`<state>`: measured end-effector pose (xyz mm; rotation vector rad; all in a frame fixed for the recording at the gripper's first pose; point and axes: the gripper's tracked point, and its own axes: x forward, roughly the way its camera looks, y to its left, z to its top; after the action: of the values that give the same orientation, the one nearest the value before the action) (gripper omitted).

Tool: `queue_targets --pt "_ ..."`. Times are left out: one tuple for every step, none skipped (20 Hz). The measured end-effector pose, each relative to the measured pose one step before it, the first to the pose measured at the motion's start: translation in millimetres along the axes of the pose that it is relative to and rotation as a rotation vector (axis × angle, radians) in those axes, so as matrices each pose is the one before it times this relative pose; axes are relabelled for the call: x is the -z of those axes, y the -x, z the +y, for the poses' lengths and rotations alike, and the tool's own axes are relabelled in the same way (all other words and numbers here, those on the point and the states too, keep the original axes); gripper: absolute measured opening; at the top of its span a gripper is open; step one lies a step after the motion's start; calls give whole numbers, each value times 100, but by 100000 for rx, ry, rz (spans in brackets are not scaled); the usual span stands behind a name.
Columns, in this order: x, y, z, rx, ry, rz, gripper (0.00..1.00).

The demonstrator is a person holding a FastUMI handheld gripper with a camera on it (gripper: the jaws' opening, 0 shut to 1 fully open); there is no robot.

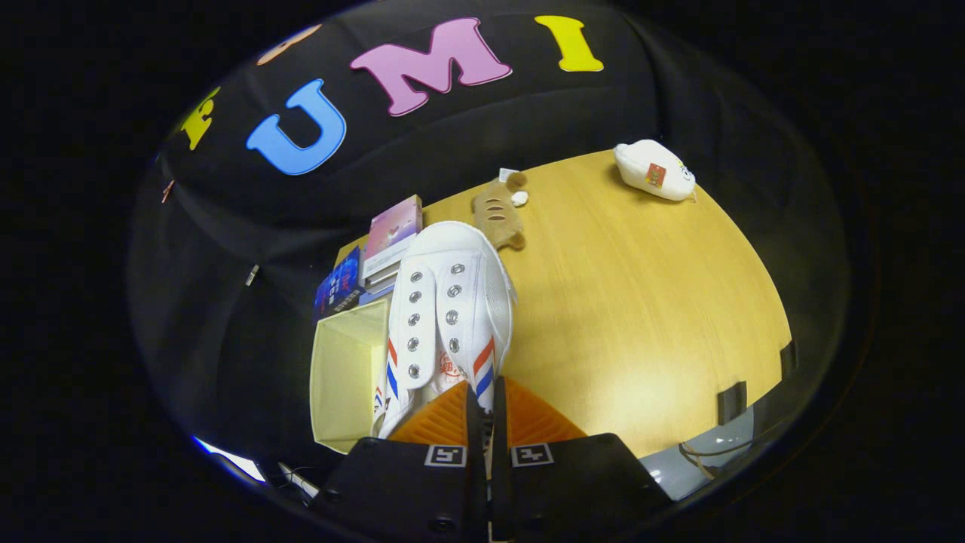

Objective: Open the storage box then place both shoes into the box .Put the left shoe in first, then the right shoe, with the right side of both shoes facing outward in a uniform manner.

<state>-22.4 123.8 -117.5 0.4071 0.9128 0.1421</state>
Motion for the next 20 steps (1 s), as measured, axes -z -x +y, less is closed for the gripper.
queue_targets --pt "486 -167 1996 -1300 634 56 7" --pt "450 -320 1903 -1522 658 292 7" --pt "541 -391 1853 -1490 645 510 7" --pt "529 -478 1611 -1394 659 729 7" --pt "520 -640 1476 -1052 1039 851 7" --pt "570 -728 1296 -607 949 1077 7" --pt "619 -678 1115 -542 1187 1209 7" --pt "569 -761 900 -182 1224 1304 7" --pt "555 -711 788 150 911 1166 7" --pt "398 -799 512 457 735 1045 7" --pt "305 -860 382 970 460 706 7" --pt "204 -670 95 1070 435 417 7" --pt "228 -634 35 1330 506 549 7" --pt "136 -551 56 1044 629 778 7" --pt "126 -467 -46 1057 439 193 7" --pt "103 -277 -54 855 232 225 7" --pt "164 -311 -20 624 241 385 7" --pt "271 -297 -67 601 316 764 7" --pt "171 -326 -58 458 627 592 8" --pt "287 -165 11 -32 449 537 8"
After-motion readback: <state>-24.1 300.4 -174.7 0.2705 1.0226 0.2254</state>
